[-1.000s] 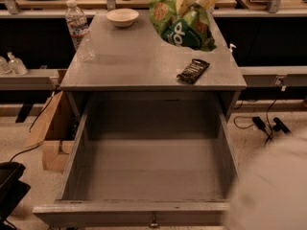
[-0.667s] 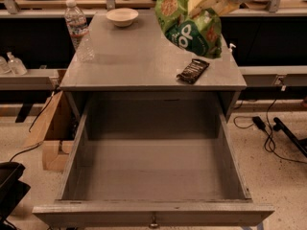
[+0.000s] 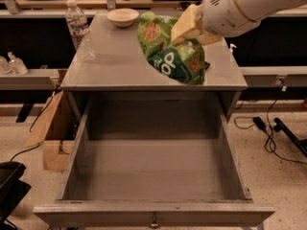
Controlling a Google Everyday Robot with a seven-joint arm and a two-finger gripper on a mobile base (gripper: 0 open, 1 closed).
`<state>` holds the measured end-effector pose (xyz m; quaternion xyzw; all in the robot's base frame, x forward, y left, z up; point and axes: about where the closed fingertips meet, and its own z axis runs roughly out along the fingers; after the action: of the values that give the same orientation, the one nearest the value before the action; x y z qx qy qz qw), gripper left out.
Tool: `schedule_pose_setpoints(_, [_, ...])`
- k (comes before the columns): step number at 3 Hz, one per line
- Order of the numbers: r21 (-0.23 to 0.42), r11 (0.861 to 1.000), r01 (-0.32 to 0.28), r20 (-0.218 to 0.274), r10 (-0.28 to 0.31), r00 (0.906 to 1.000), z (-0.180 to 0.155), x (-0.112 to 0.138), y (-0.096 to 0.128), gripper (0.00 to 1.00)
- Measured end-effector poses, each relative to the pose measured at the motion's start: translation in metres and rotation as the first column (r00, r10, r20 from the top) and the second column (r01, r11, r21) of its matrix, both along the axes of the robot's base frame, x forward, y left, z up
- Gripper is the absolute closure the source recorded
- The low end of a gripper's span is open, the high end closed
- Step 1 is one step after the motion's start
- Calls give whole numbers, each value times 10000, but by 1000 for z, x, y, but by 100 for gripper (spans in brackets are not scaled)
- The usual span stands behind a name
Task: Place green rice chip bag into top drawer
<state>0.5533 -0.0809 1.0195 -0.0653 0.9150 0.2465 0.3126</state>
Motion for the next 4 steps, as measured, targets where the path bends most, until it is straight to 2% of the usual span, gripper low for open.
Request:
schedule_pose_setpoints(1, [-2, 10000, 3, -7, -3, 10000, 0, 0, 0, 100])
schedule_pose_setpoints(2, [239, 9996, 121, -167, -117, 9998, -14, 0, -6, 100])
schedule_pose_setpoints(3, [965, 9936, 588, -337, -557, 9979, -46, -12, -33, 100])
schedule_pose_setpoints(4, [1378, 9898, 368, -1704, -129, 9853, -143, -37, -51, 100])
